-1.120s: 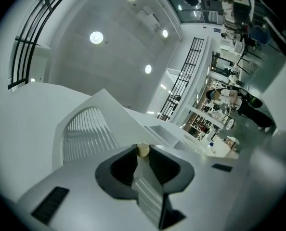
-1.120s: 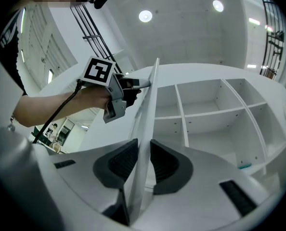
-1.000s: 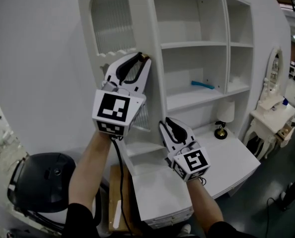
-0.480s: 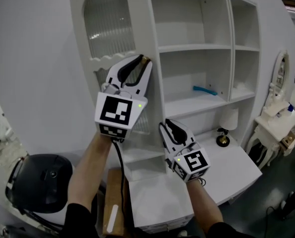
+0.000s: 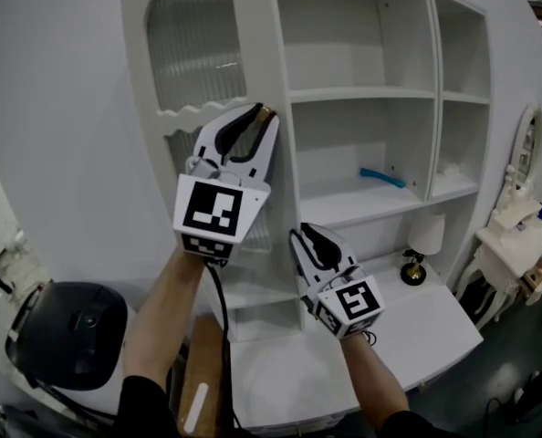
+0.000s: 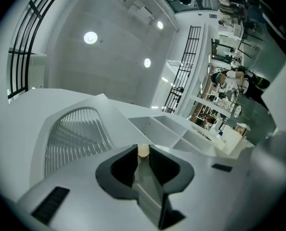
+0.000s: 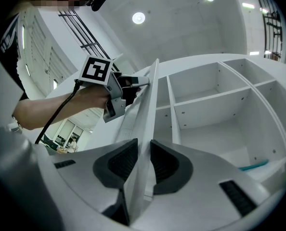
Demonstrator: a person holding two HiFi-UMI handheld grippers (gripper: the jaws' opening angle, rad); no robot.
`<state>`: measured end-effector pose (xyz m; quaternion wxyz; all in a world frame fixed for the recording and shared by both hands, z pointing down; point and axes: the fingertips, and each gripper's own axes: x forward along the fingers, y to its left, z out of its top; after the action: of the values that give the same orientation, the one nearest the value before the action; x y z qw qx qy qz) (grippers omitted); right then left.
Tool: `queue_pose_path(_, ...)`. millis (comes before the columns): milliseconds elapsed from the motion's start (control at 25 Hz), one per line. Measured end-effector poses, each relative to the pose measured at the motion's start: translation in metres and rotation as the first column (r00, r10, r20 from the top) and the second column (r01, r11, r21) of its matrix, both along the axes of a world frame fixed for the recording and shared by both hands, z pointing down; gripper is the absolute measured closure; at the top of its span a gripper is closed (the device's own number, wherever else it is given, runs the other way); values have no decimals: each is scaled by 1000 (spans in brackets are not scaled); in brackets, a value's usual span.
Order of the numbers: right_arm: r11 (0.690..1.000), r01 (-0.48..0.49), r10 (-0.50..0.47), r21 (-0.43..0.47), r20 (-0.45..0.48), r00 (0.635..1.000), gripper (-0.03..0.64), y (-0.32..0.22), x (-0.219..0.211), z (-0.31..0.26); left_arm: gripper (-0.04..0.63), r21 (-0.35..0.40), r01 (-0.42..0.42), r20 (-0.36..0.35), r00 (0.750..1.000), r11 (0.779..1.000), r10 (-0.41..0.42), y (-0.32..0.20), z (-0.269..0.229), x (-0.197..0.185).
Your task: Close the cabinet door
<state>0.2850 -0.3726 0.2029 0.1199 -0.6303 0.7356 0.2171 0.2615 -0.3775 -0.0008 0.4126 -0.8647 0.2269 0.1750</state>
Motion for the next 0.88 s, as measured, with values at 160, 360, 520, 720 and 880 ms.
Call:
queue_pose_path(160,1000,18,-18,6,-8,1000,522,-7,5,1,511,11,19,-9,1000,1000,-19,-5,0,5)
queue_pose_path(360,999,32,-32,-4,-10,999,522,-19,15,5,511,26,47,-7,999,999,-46,-14,2,15)
queue_pose_path(520,999,35,-34,20,-20,999,522,-28,23,1,512,30,63,-16,998,998,-63,-22,0,24)
queue_pose_path(720,999,32,-32,13,-13,999,522,-39,34,-2,512,38,85,-16,996,996,-84,-33,0,35)
queue_pose_path(880,999,32,-32,15,-8,999,522,-48,41,-2,512,55,104,-17,995,993,-103,-41,-1,41)
